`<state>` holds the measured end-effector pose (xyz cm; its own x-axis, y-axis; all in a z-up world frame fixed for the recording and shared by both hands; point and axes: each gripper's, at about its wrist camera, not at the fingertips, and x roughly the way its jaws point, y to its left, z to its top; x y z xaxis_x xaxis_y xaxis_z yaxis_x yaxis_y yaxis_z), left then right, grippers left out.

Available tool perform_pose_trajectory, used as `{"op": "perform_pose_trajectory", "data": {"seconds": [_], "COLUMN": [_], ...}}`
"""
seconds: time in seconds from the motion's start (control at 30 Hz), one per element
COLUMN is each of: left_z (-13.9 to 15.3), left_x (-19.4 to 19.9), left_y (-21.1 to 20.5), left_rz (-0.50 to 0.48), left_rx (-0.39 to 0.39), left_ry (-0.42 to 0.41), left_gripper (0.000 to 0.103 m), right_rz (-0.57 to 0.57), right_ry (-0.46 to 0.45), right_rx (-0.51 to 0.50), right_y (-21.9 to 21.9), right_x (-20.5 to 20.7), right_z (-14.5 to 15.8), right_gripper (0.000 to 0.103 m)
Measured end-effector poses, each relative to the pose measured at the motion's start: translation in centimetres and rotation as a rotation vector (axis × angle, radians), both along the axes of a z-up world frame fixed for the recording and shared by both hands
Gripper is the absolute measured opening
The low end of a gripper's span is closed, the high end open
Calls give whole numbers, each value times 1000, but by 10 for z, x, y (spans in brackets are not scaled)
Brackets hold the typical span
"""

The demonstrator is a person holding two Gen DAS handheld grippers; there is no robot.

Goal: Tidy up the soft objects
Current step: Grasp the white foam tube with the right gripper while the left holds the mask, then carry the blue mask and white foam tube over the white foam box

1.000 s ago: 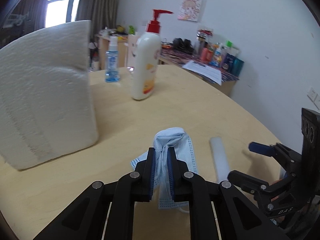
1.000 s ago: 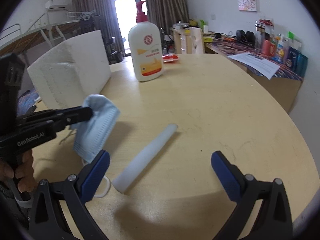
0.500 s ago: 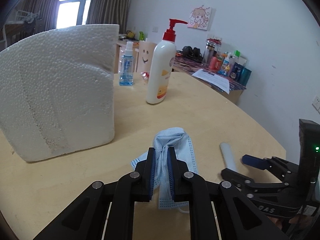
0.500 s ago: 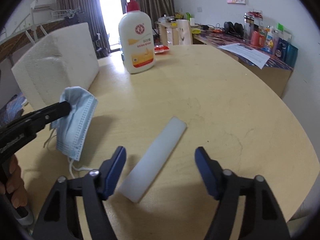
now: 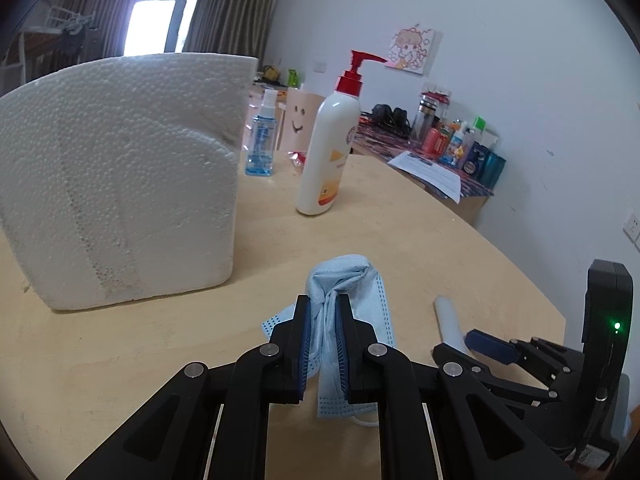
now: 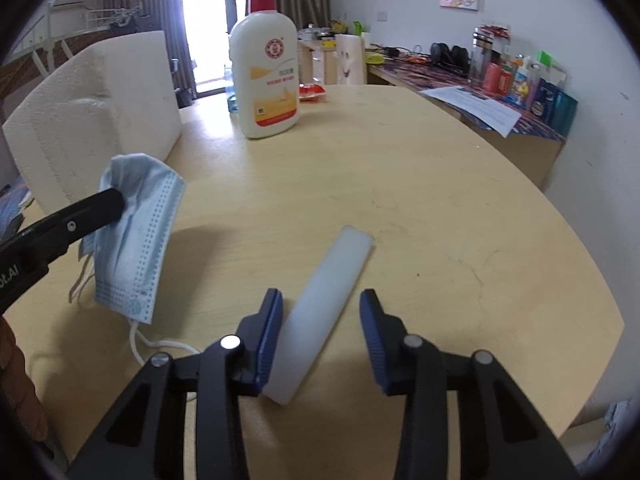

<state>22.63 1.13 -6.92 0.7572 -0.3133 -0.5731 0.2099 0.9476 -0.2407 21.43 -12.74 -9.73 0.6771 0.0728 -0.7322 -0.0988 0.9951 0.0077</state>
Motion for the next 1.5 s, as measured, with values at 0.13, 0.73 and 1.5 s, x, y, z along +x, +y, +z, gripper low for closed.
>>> {"op": "perform_pose_trajectory", "data": {"seconds": [0.13, 0.73, 1.5], "left_z": [2, 6, 47], "left_x": [-4, -15, -42], "left_y": [0, 12, 15], "left_rz": [8, 2, -18], "left_rx": [5, -2, 28], "left_ry": [-18, -44, -123], "left_gripper": [13, 13, 13], "right_rz": [-48, -90, -5], "right_ry": [8, 20, -123], "right_rx": [-9, 88, 125], "right_y": [7, -1, -1], "right_x": [-1, -2, -21], "right_z": [0, 7, 59], "right_gripper": [45, 22, 22]}}
